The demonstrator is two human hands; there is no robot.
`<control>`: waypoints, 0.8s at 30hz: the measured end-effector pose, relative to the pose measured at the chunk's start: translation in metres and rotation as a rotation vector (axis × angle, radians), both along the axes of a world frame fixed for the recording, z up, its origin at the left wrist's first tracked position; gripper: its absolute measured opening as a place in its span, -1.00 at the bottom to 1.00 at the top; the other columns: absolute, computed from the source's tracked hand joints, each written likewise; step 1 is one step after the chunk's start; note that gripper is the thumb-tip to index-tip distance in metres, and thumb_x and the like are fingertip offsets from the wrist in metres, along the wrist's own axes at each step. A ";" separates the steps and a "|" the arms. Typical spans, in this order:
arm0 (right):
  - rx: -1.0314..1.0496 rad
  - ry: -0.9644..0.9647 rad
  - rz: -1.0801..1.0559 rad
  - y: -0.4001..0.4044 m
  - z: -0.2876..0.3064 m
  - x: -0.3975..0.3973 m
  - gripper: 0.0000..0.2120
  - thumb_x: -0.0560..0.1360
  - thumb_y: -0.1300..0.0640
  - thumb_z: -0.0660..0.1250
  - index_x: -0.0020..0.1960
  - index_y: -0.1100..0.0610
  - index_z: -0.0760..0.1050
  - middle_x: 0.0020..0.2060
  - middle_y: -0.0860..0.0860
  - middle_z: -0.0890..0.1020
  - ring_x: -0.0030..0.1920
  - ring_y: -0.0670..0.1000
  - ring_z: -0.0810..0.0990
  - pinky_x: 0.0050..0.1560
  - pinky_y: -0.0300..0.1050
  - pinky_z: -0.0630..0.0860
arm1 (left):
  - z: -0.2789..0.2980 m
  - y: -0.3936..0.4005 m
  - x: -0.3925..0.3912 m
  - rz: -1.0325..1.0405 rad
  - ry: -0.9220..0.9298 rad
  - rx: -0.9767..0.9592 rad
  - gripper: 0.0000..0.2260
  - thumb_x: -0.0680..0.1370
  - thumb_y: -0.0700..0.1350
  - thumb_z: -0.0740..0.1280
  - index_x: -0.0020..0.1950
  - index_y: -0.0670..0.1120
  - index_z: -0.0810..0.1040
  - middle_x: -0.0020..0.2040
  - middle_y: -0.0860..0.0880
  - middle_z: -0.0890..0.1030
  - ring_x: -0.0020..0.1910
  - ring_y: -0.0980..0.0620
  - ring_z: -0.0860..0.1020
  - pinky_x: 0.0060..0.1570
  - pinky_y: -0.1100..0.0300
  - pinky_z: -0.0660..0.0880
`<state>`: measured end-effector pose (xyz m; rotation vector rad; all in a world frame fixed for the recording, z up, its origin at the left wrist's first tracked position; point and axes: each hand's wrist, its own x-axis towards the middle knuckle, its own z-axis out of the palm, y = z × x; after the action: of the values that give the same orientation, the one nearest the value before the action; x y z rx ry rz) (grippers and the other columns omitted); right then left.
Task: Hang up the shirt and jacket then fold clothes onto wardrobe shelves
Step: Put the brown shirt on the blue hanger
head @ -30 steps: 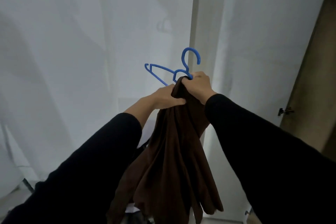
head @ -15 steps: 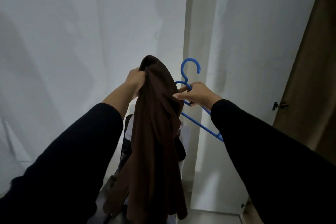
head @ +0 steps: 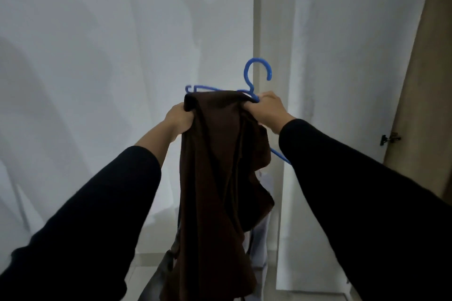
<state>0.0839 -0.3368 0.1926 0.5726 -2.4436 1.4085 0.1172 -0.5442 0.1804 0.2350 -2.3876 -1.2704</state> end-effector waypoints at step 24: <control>-0.355 -0.061 -0.132 -0.069 -0.006 0.025 -0.85 0.52 0.03 0.26 -0.13 0.11 0.41 -0.33 -0.04 0.40 -0.32 -0.06 0.38 -0.27 -0.18 0.42 | -0.029 0.016 -0.003 -0.076 0.362 -0.651 -0.81 0.63 -0.19 0.10 0.19 -0.24 0.36 -0.03 -0.21 0.58 -0.17 -0.13 0.52 -0.22 0.11 0.39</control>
<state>0.1093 -0.4063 0.1864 0.2855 -2.1531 1.7674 0.1139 -0.5281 0.1510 -0.2620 -2.3502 -0.4515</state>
